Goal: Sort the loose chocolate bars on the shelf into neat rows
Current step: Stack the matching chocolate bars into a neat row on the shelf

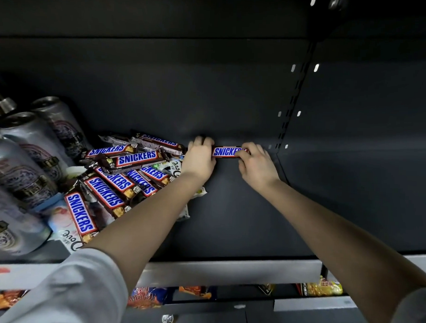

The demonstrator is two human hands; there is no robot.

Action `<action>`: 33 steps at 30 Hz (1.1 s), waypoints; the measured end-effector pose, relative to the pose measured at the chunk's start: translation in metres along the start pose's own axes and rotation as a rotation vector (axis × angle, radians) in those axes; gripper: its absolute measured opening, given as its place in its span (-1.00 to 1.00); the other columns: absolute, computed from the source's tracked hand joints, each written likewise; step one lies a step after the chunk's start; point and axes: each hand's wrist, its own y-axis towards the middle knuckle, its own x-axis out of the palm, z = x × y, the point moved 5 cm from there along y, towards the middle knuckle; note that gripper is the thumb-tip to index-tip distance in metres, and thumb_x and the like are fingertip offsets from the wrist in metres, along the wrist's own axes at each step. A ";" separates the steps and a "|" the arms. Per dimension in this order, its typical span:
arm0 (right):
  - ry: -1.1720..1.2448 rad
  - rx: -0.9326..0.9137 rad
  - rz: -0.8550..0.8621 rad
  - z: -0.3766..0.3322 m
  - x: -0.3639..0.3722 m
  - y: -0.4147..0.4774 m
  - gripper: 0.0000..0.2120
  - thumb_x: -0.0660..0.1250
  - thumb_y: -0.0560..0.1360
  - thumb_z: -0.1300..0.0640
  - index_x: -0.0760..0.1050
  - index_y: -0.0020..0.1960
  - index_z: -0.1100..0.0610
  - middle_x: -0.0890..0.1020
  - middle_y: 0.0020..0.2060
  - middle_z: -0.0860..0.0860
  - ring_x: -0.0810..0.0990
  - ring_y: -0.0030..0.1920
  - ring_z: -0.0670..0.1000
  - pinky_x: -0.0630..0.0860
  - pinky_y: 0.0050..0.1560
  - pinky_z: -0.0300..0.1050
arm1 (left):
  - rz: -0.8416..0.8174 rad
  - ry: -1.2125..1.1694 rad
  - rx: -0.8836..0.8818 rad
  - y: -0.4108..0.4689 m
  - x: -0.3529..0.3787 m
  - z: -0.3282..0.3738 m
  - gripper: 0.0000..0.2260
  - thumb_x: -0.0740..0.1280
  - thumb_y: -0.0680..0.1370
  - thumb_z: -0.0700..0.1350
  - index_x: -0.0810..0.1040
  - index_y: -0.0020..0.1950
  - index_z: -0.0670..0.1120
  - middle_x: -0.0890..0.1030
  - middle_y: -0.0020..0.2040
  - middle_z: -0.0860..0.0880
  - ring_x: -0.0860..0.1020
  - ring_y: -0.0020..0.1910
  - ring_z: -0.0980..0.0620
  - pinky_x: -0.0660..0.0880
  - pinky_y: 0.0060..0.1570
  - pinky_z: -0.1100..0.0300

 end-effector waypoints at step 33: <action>0.259 -0.305 -0.078 -0.170 -0.009 -0.001 -0.66 0.18 0.55 0.18 0.44 0.31 0.14 0.40 0.33 0.12 0.33 0.32 0.17 0.26 0.32 0.05 | 0.267 0.396 -0.270 -0.127 -0.149 -0.101 -0.62 0.29 0.51 0.04 0.44 0.30 -0.02 0.51 0.25 -0.06 0.37 0.25 -0.15 0.26 0.20 0.00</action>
